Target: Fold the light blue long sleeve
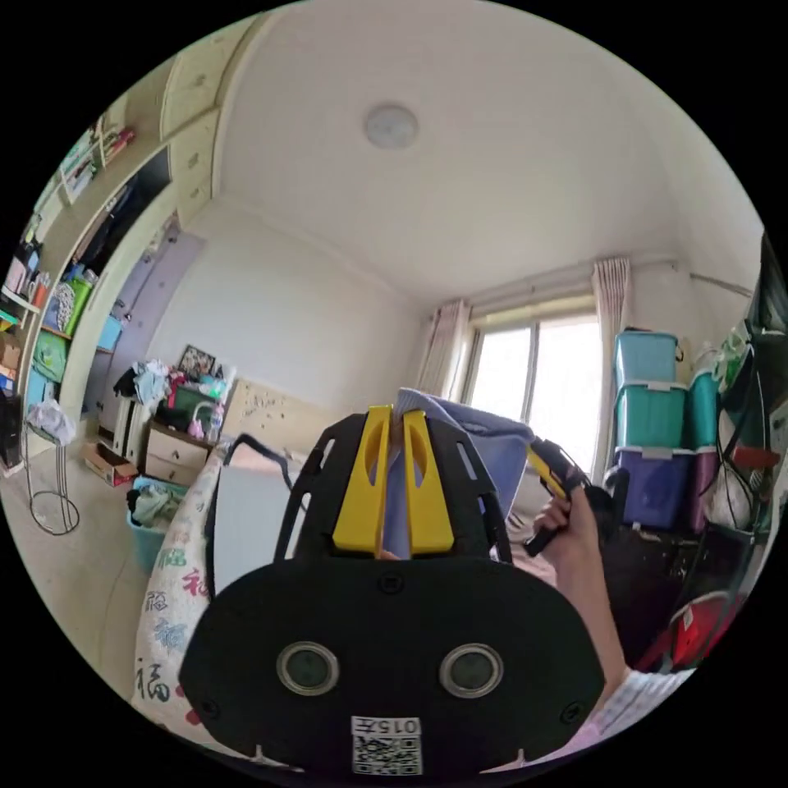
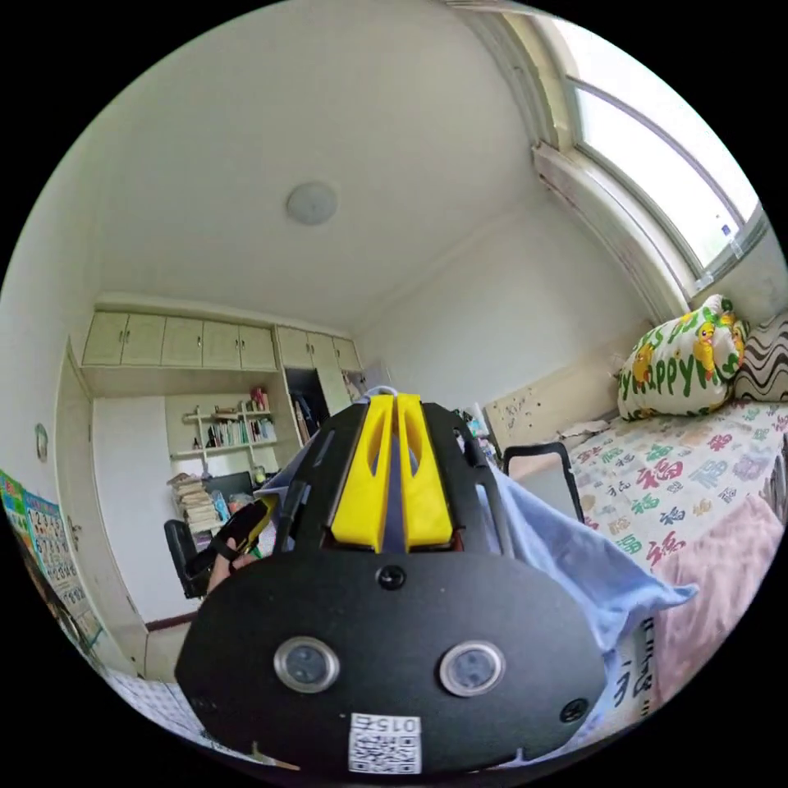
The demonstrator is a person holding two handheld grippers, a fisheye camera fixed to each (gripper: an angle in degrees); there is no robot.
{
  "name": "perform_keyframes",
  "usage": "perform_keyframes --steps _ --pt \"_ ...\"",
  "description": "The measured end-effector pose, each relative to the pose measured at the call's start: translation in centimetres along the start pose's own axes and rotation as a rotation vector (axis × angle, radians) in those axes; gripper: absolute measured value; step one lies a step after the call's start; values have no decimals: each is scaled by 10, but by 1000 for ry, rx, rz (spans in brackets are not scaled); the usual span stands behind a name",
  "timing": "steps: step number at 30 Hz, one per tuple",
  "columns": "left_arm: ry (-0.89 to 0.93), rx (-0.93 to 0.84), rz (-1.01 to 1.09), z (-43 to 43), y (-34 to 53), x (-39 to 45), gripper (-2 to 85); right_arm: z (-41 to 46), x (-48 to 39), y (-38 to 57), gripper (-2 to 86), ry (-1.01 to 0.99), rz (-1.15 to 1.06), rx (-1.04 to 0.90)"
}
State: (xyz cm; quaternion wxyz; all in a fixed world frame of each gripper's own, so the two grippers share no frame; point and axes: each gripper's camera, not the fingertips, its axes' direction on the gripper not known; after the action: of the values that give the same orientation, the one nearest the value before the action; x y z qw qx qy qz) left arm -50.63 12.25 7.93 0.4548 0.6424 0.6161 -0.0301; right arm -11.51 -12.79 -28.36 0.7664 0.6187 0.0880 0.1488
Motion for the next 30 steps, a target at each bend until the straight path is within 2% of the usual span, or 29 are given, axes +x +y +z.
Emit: perform_keyframes --steps 3,7,10,13,15,16,19,25,28,30 --pt "-26 142 72 -44 -32 63 0 -34 -28 -7 -3 -17 40 179" --pt "-62 321 153 -101 -65 127 1 -70 -67 -22 -3 -73 -32 321" --pt "-133 516 256 -153 -80 174 1 -96 -112 -29 -3 -86 -213 412" --pt "-233 681 430 -197 -83 225 1 -119 -158 -23 -4 24 -457 523" --pt "-382 810 607 -217 -75 266 1 -126 -186 -10 -4 148 -675 617" --pt "-421 838 649 -218 -72 274 1 -126 -190 -6 -4 173 -716 634" --pt "-519 849 822 -200 -74 298 1 -115 -187 -3 -5 215 -832 630" --pt "-594 739 1009 -94 -83 296 3 -26 -130 -12 -5 274 -959 441" --pt "-587 670 1026 -3 -88 274 4 52 -89 -4 -5 397 -1060 344" --pt "-592 556 1009 100 -93 241 6 134 -35 -5 -4 460 -1053 203"
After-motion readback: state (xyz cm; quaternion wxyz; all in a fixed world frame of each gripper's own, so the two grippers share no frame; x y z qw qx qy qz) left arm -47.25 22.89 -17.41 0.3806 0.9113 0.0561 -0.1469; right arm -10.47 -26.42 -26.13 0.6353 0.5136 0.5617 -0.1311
